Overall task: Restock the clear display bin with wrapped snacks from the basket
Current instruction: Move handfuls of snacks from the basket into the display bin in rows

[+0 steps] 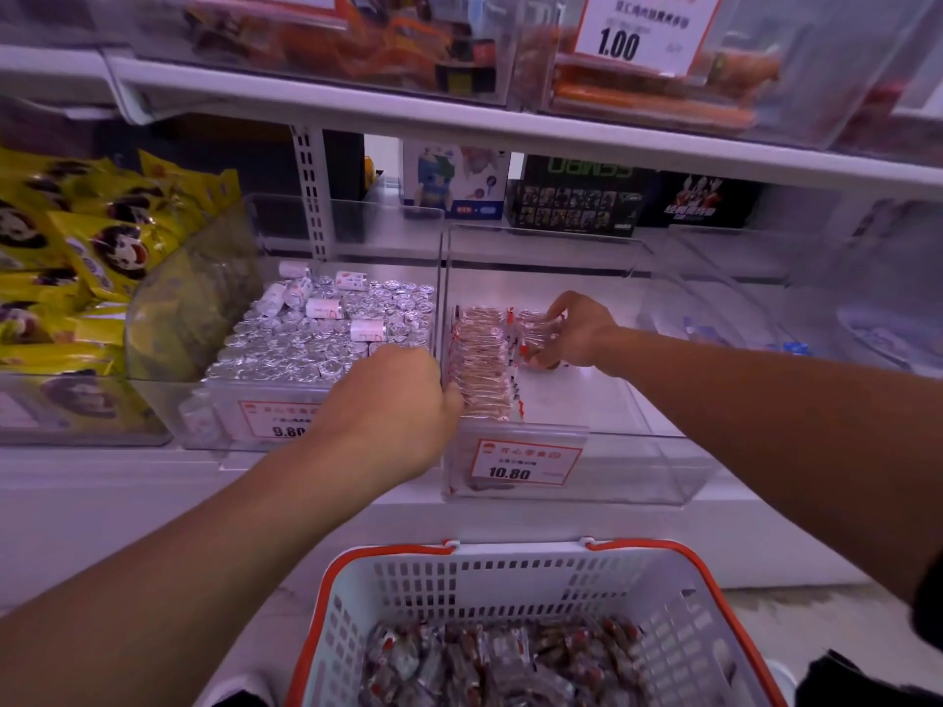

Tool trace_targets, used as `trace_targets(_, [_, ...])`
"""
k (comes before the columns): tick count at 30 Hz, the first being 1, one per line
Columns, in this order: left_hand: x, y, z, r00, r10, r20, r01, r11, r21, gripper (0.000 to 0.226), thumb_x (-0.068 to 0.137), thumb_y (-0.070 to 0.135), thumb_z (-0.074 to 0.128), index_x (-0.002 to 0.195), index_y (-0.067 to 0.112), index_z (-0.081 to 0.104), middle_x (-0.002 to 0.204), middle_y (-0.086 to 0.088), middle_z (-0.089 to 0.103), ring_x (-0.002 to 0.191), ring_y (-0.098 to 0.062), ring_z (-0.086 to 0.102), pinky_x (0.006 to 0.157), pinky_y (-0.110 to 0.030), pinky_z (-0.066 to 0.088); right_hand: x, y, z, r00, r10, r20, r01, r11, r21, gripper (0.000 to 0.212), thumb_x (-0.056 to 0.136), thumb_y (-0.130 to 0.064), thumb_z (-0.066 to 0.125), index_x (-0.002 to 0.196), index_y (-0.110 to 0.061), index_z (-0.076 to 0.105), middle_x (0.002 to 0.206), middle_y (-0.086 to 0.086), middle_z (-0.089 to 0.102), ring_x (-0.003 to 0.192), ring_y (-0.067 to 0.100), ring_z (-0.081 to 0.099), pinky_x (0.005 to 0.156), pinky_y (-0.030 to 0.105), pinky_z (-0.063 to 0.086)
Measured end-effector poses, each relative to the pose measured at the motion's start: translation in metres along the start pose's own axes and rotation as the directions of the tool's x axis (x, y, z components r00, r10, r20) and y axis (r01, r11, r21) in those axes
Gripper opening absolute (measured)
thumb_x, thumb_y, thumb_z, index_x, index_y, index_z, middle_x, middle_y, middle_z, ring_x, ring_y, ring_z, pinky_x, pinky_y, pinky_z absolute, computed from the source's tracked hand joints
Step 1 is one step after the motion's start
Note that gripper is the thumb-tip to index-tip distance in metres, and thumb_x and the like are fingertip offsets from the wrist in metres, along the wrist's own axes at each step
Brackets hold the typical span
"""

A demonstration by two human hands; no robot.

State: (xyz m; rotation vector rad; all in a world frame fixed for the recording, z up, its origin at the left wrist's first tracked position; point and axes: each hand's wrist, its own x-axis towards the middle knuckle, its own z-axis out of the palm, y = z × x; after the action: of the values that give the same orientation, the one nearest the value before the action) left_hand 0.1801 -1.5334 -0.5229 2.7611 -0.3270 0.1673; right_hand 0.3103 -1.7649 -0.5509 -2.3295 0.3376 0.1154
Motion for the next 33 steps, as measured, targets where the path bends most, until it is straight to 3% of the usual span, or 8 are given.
trace_targets(4, [-0.005, -0.004, 0.003, 0.997, 0.066, -0.032, -0.067, 0.998, -0.015, 0.051, 0.099, 0.042, 0.046, 0.058, 0.013, 0.054, 0.056, -0.004, 0.053, 0.054, -0.02, 0.053, 0.048, -0.029, 0.031, -0.005, 0.0, -0.004, 0.996, 0.037, -0.084, -0.061, 0.949, -0.309, 0.071, 0.069, -0.015, 0.088, 0.127, 0.0, 0.05, 0.122, 0.014, 0.059, 0.112, 0.031, 0.059, 0.09, 0.034, 0.052])
trace_targets(9, [-0.006, -0.004, 0.006, 0.995, 0.08, -0.052, -0.082, 0.996, -0.023, 0.048, 0.101, 0.041, 0.043, 0.06, 0.016, 0.052, 0.059, -0.002, 0.055, 0.056, -0.017, 0.053, 0.051, -0.029, 0.032, -0.005, 0.0, 0.006, 0.999, 0.041, -0.009, -0.042, 0.973, -0.229, 0.026, 0.075, 0.003, 0.076, 0.094, 0.001, 0.059, 0.098, 0.016, 0.062, 0.091, 0.028, 0.06, 0.069, 0.031, 0.043])
trace_targets(16, [-0.005, -0.002, 0.012, 0.998, 0.036, -0.045, -0.039, 0.997, -0.071, 0.045, 0.101, 0.042, 0.042, 0.065, 0.017, 0.055, 0.066, -0.003, 0.06, 0.061, -0.02, 0.057, 0.06, -0.034, 0.047, -0.002, -0.003, 0.008, 0.999, 0.029, 0.017, -0.025, 0.98, -0.198, 0.026, 0.078, 0.001, 0.075, 0.083, -0.009, 0.051, 0.102, 0.016, 0.06, 0.085, 0.024, 0.055, 0.069, 0.032, 0.044])
trace_targets(19, [-0.005, 0.0, 0.013, 0.996, 0.024, -0.081, -0.029, 0.998, -0.054, 0.048, 0.099, 0.043, 0.044, 0.06, 0.016, 0.05, 0.059, -0.001, 0.051, 0.056, -0.018, 0.052, 0.056, -0.03, 0.037, -0.001, -0.005, 0.002, 0.997, 0.041, 0.062, -0.029, 0.982, -0.184, 0.035, 0.077, -0.001, 0.078, 0.097, -0.007, 0.051, 0.114, 0.016, 0.057, 0.089, 0.023, 0.053, 0.073, 0.032, 0.044])
trace_targets(22, [-0.004, 0.002, 0.011, 0.995, 0.011, -0.098, -0.015, 0.999, -0.038, 0.051, 0.098, 0.047, 0.046, 0.059, 0.015, 0.053, 0.056, -0.001, 0.052, 0.055, -0.018, 0.052, 0.053, -0.029, 0.034, -0.002, -0.008, -0.004, 0.997, 0.034, 0.072, -0.02, 0.981, -0.193, 0.071, 0.077, -0.005, 0.081, 0.135, -0.003, 0.041, 0.135, 0.017, 0.049, 0.115, 0.032, 0.051, 0.088, 0.036, 0.045])
trace_targets(27, [-0.004, 0.008, -0.001, 0.984, 0.05, -0.17, -0.05, 0.999, 0.006, 0.054, 0.09, 0.057, 0.049, 0.061, 0.013, 0.056, 0.057, -0.003, 0.056, 0.058, -0.023, 0.055, 0.054, -0.03, 0.039, -0.015, -0.011, -0.011, 0.995, -0.055, 0.08, 0.077, 0.95, -0.304, 0.087, 0.078, -0.011, 0.081, 0.148, -0.005, 0.031, 0.147, 0.015, 0.042, 0.127, 0.033, 0.047, 0.102, 0.038, 0.045])
trace_targets(31, [-0.011, 0.01, -0.016, 0.984, 0.098, -0.148, -0.099, 0.995, 0.003, 0.058, 0.076, 0.059, 0.056, 0.044, 0.01, 0.046, 0.037, 0.005, 0.04, 0.04, -0.017, 0.045, 0.046, -0.026, 0.038, -0.049, -0.023, -0.023, 0.94, -0.339, -0.025, 0.288, 0.834, -0.471, 0.065, 0.086, -0.01, 0.072, 0.145, -0.01, 0.044, 0.146, 0.009, 0.048, 0.128, 0.026, 0.051, 0.102, 0.031, 0.042])
trace_targets(33, [-0.015, 0.004, -0.024, 0.983, 0.18, 0.018, -0.178, 0.98, -0.094, 0.058, 0.065, 0.061, 0.05, 0.039, 0.01, 0.041, 0.032, 0.005, 0.028, 0.034, -0.015, 0.032, 0.045, -0.027, 0.041, -0.082, -0.024, -0.035, 0.742, -0.625, -0.24, 0.453, 0.733, -0.508, 0.032, 0.09, -0.018, 0.065, 0.122, -0.015, 0.064, 0.119, 0.003, 0.066, 0.101, 0.018, 0.063, 0.091, 0.029, 0.05])
